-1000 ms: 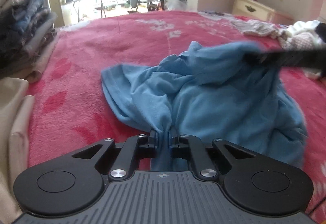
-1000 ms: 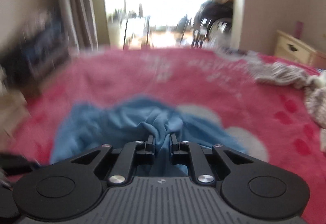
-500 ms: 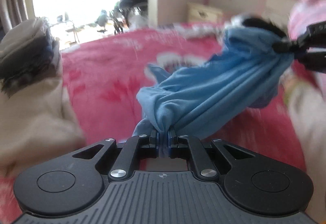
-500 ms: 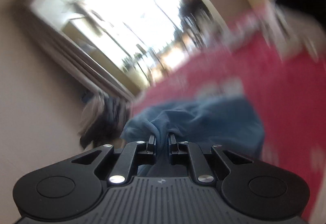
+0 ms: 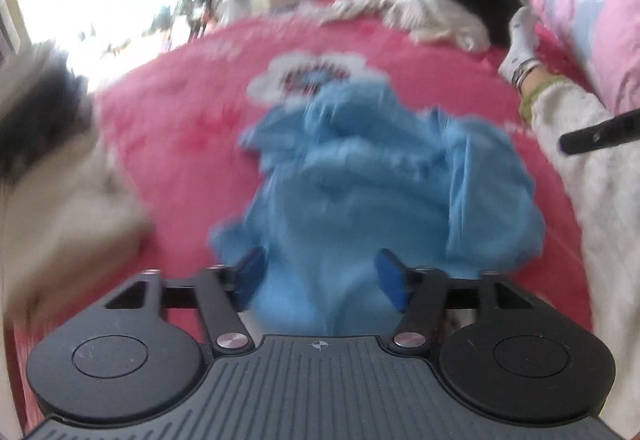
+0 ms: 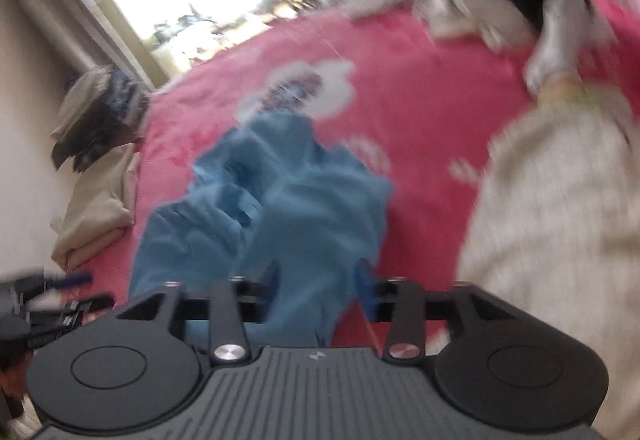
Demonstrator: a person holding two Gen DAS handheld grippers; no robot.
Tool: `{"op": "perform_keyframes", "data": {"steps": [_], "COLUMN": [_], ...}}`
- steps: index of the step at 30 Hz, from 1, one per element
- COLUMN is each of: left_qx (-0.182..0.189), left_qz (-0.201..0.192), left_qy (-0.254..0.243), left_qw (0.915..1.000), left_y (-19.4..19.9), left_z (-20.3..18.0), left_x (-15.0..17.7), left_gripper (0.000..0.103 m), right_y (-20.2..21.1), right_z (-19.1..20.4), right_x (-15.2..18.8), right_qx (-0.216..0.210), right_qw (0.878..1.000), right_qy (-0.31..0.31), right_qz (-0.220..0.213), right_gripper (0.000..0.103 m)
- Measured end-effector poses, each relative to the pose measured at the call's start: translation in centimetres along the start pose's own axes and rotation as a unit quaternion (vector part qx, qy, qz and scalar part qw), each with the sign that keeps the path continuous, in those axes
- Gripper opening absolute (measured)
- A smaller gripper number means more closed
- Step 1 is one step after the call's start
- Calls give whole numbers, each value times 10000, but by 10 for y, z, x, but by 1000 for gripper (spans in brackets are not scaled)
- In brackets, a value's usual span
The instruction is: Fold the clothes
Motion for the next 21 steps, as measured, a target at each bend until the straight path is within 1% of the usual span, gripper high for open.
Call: {"op": "perform_keyframes", "data": {"steps": [1,2,3,4,6,7,8,9,10,11,12,13,15,17,19,21], "left_qx": [-46,-121,-233,-369,-421,-443,-357,-201,-102,-9,68,138,294,593,1093,1636], "left_qz": [-140,-239,-316,-342,-114,6,183,454,581,693,654,626,471,393,333,245], "left_qy": [-191,-455,-729,-992,-1402,-1602,-1663,-1624,-1479,-1324,-1148,-1022,-766,-569,-464,-429], "left_qw": [9997,9986,9966,9938,9892,9861,9853,9855,9872,9888,9912,9927,9955,9958,9924,9853], "left_y": [-9,-25,-39,-54,-90,-108,-121,-135,-139,-143,-138,-130,-106,-80,-49,-14], "left_z": [-6,-11,-17,-22,-29,-33,-35,-35,-33,-32,-29,-27,-21,-20,-30,-44], "left_x": [-11,-24,-33,-41,-50,-54,-54,-51,-48,-45,-42,-39,-30,-18,-3,14], "left_gripper": [81,89,91,93,92,85,67,54,37,17,8,5,3,3,2,2], "right_y": [1,2,-3,-12,-31,-40,-50,-59,-69,-75,-76,-70,-49,-18,13,41], "right_z": [4,9,10,8,5,3,2,-2,-7,-11,-15,-19,-25,-26,-27,-24], "right_x": [-5,-9,-13,-14,-18,-20,-22,-21,-17,-14,-11,-10,-17,-32,-48,-66], "right_qx": [18,36,48,56,71,78,86,70,35,1,-6,-22,-118,-248,-377,-553], "right_qw": [9998,9994,9993,9996,9999,9998,9997,9995,9992,9989,9987,9987,9984,9967,9925,9869], "right_qy": [129,257,265,165,-34,-133,-233,-295,-323,-345,-383,-444,-530,-496,-461,-381], "right_qz": [-116,-231,-263,-220,-135,-93,-50,56,218,329,341,235,-136,-600,-1064,-1469], "right_gripper": [64,67,72,75,75,75,75,74,63,52,29,7,6,6,6,5]}}
Point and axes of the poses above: each gripper's, at about its wrist camera, not at the fingertips, and y roughly against the way its jaws point, z to its left, x to its underside, the point moved 6 cm from there along -y, roughly the way its jaws point, and after that the axes turned 6 degrees about -y, right-handed, at the moved point
